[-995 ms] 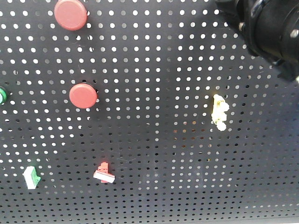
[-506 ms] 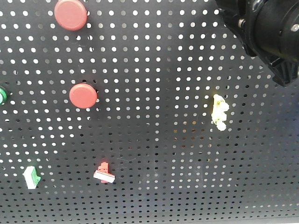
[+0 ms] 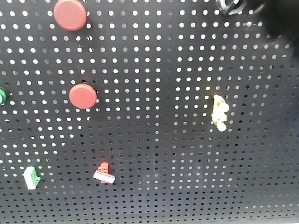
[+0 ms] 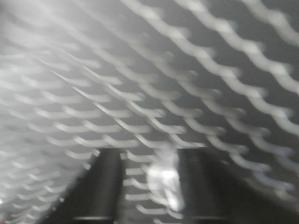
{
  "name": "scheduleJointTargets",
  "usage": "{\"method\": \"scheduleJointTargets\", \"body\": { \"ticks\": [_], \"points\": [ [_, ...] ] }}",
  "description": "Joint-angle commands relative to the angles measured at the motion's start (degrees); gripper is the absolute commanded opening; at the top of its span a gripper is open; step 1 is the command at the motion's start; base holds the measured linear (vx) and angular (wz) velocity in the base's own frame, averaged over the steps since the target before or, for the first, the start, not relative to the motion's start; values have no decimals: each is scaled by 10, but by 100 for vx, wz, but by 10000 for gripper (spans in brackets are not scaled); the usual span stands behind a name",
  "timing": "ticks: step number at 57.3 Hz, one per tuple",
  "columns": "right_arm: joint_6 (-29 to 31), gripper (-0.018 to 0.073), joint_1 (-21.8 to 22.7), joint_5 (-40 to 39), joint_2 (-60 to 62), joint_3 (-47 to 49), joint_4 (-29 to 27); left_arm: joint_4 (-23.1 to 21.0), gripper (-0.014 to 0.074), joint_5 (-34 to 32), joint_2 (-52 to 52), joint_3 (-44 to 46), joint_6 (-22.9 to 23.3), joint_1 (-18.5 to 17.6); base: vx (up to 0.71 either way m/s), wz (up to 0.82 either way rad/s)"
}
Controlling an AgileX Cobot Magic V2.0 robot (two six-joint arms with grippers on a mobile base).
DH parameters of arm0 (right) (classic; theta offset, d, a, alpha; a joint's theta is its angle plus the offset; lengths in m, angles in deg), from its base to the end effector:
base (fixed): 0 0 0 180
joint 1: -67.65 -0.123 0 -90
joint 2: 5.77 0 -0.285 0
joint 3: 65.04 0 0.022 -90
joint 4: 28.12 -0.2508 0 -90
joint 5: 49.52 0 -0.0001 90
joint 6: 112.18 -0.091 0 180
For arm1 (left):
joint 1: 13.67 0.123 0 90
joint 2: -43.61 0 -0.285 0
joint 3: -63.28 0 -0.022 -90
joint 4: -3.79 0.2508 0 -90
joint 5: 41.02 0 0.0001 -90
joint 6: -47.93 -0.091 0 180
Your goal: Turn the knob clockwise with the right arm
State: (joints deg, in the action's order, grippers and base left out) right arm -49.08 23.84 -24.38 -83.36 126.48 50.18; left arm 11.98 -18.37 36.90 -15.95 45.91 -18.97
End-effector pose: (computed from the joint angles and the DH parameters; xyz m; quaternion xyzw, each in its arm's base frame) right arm 0.1977 0.1370 0.5494 0.1526 0.5766 0.4358 0.6740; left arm 0.0520 0.0002 0.1673 0.0891 0.8059 0.0441 0.5836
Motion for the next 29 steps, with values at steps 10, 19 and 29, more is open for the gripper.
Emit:
{"method": "scheduleJointTargets", "body": {
  "ticks": [10,19,29],
  "points": [
    [136,498,0,-70,44,18,60,1,-6,-44,6,-5,5,-1,0,0],
    [275,458,0,-65,75,18,65,1,-6,-44,6,-5,5,-1,0,0],
    [474,326,0,-62,113,18,48,1,-6,-44,6,-5,5,-1,0,0]
  ]
}}
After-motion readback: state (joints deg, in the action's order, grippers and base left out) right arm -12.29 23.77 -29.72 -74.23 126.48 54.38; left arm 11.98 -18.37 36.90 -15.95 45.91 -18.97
